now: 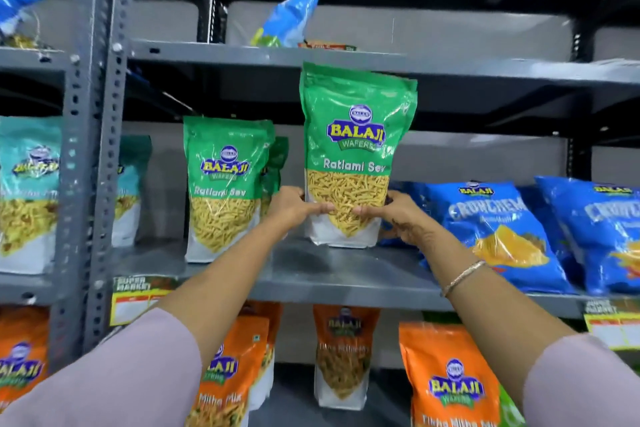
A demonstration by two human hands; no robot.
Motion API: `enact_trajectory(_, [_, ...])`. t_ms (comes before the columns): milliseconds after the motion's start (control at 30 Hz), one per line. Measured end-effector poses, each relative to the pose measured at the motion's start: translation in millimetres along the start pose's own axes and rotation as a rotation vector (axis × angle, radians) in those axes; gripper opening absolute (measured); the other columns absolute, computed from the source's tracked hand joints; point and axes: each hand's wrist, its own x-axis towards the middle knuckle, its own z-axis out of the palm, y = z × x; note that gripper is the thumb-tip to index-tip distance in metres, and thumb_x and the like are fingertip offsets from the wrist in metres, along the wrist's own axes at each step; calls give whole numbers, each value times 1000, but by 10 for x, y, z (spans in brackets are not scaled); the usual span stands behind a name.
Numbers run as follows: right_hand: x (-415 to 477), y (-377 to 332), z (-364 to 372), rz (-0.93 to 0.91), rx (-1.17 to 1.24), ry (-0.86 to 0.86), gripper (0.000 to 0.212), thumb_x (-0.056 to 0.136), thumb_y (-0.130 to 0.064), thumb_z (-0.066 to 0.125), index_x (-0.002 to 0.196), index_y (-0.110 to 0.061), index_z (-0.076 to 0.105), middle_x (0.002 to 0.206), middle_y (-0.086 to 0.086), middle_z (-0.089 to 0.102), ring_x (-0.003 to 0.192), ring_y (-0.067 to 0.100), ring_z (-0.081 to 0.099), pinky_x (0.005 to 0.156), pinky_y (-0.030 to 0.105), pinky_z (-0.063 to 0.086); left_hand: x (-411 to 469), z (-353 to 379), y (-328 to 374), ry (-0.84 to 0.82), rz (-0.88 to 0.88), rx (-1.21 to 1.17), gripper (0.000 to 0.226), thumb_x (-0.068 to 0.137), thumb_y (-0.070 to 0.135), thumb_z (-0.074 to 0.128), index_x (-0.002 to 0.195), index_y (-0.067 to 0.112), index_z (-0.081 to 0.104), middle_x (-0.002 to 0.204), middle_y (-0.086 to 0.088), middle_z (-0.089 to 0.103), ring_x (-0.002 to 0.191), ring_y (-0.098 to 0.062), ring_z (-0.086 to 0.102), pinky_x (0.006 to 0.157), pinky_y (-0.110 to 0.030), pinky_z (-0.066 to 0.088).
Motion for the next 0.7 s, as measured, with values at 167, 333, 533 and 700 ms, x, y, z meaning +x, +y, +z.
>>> enact_trajectory(167, [203,259,87,96,71,-28,62,64,-9,81,121,-5,55,125,13,62,117,34,56,82,45,53,210,174,-244,-64,-70,-44,53,67,36,79,54,16,32,58,1,39,53,-11,35,48,-24,24])
enact_trajectory(333, [330,438,134,102,107,-56,53,68,-6,78,118,-6,58,113,11,64,92,24,60,58,27,47,355,354,-463,-87,-112,-108,48,61,37,83,59,11,43,69,-7,54,62,-17,46,56,-29,30])
enact_trajectory(533, [452,540,126,134,106,-100,30,72,-2,73,97,-11,58,104,10,64,79,19,62,57,28,48,355,456,-505,-96,-140,-128,49,68,30,80,54,15,35,58,1,42,53,-10,37,47,-23,24])
enact_trajectory(700, [499,669,147,198,92,-83,43,68,-7,78,108,-9,60,119,10,64,117,32,56,90,48,50,313,521,-570,-95,-151,-114,53,72,30,77,52,16,31,54,0,34,51,-11,33,47,-24,19])
